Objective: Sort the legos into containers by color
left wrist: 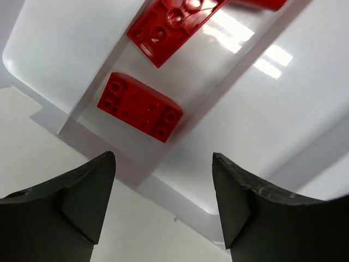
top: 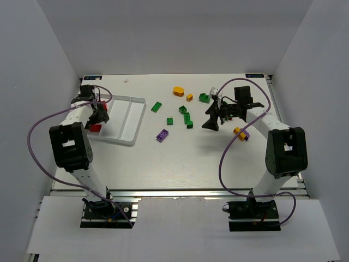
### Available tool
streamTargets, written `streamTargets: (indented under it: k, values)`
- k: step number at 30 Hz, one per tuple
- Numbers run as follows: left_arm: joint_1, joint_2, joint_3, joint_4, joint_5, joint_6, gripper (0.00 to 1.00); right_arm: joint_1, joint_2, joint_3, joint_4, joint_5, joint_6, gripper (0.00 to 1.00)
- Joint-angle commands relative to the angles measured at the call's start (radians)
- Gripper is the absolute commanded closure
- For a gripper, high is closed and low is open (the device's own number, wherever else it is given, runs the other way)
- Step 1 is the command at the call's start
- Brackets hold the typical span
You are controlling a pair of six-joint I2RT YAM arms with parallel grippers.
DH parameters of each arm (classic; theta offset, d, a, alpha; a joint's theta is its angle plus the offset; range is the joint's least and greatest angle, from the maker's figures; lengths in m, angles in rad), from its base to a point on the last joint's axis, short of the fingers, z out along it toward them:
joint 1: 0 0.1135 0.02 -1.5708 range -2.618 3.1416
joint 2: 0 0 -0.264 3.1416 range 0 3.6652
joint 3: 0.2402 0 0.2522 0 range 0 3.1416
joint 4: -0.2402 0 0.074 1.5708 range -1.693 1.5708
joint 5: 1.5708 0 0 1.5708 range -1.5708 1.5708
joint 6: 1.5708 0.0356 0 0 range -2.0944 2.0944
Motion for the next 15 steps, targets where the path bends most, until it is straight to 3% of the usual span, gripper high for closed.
streamTargets:
  k: [1, 2, 3, 5, 7, 12, 15]
  values:
    - [0.003, -0.154, -0.012, 0.046, 0.073, -0.060, 0.19, -0.005, -0.051, 0.000, 0.096, 0.132, 0.086, 0.10]
    - [0.005, -0.177, -0.018, 0.063, 0.095, -0.074, 0.18, -0.004, -0.068, -0.010, 0.154, 0.192, 0.202, 0.11]
    - [0.006, -0.232, -0.025, 0.074, 0.106, -0.087, 0.16, -0.004, -0.072, -0.016, 0.248, 0.257, 0.253, 0.11]
    - [0.010, -0.298, -0.074, 0.133, 0.145, -0.132, 0.08, -0.004, -0.068, 0.018, 0.278, 0.384, 0.304, 0.11]
    - [0.016, -0.392, -0.119, 0.183, 0.178, -0.182, 0.02, -0.005, -0.040, 0.062, 0.212, 0.464, 0.327, 0.10]
    - [0.029, -0.512, -0.261, 0.283, 0.383, -0.293, 0.02, -0.047, 0.010, 0.183, 0.020, 0.667, 0.417, 0.12]
    - [0.029, -0.573, -0.354, 0.345, 0.477, -0.339, 0.02, -0.108, 0.024, 0.211, -0.067, 0.656, 0.422, 0.23]
